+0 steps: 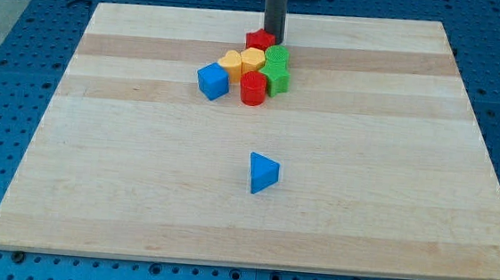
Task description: Push the blue triangle towards bottom center
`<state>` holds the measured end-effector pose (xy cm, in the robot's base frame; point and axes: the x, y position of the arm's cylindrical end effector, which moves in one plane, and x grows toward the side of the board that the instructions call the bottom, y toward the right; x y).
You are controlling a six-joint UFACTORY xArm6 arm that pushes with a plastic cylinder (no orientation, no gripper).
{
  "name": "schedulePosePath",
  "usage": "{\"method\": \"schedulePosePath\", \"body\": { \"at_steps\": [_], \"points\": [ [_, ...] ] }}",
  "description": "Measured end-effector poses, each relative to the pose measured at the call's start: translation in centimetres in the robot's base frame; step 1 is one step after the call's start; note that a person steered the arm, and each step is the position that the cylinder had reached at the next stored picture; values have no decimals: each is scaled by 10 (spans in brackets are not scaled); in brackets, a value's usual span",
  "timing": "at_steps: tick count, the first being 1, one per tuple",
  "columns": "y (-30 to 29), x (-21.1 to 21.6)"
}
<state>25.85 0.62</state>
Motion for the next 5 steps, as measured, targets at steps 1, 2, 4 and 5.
{"method": "schedulePosePath", "body": {
  "at_steps": [1,2,4,5],
  "points": [
    [-7,0],
    [-9,-15],
    [100,-27],
    [176,4]
  ]
}}
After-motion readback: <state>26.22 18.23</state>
